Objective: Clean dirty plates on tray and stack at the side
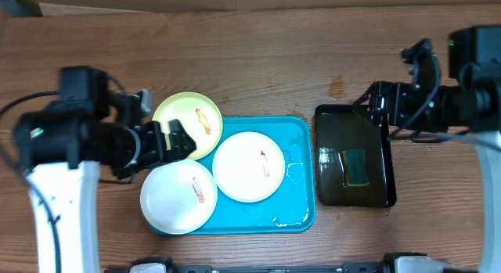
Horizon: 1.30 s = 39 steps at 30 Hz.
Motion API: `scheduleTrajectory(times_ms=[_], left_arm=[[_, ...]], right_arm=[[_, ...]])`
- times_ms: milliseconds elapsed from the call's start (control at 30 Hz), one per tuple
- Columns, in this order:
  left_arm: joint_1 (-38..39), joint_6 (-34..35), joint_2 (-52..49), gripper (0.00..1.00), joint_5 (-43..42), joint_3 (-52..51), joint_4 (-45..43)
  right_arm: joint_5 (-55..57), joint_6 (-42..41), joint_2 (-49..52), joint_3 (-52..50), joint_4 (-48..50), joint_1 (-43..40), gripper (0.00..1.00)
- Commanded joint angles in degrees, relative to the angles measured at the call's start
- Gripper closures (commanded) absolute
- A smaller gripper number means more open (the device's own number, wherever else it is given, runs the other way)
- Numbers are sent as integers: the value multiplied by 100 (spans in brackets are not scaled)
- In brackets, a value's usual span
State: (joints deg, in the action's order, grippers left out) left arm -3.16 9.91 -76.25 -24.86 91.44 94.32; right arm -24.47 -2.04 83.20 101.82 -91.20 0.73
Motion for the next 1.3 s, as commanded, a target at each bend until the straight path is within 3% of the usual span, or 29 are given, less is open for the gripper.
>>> scheduleTrajectory(times_ms=[0,67,200,267,333,600,767,1267], left_arm=[[413,9,-24,4,107,-730,-415],[691,175,-24,14,136,-1198,-857],[1187,575,-26,46,568,-2061,-1902],[1414,907,-26,47,911,-2457,-2411],[1674,1027,-26,46,1051,-2865,-2990],[2277,1495,-225,42,1952,-3571,-4190],[2280,1443,-734,45,2103,-3580,-4395],[2280,1322,-2050,50,2072,-3580,-4846]], right_arm=[[-74,-17,175,-114,-92,-39,22],[214,-278,190,-374,-11,-39,29],[1064,-955,190,-981,195,-37,27],[1115,-1060,190,-1342,396,-37,24],[1150,-1318,190,-1797,708,-11,14],[1360,-1480,190,-3368,2542,291,14],[1714,-1475,190,-4092,3416,328,14],[1845,-1471,190,-4863,4061,328,12]])
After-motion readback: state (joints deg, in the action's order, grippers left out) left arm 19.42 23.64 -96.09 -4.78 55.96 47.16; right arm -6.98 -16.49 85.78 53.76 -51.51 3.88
